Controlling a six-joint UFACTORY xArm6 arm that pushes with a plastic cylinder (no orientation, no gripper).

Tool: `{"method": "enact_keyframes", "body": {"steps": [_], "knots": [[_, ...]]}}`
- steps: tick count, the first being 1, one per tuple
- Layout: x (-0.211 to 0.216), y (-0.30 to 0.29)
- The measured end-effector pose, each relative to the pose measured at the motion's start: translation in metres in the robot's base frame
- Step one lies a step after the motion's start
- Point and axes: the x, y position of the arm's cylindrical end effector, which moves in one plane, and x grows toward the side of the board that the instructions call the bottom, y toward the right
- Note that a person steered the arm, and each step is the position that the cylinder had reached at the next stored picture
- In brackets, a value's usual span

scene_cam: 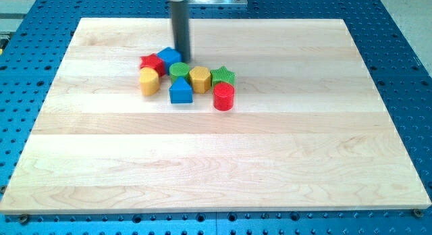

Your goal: Slide the red star into the green circle

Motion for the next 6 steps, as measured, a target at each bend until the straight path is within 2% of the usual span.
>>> {"method": "enact_keyframes", "body": {"steps": [1, 2, 3, 4, 5, 6], "knots": [[0.002, -0.1], [0.046, -0.101], [0.049, -0.028], [0.085, -0.071], [0.079, -0.001], [0.042, 0.048]]}}
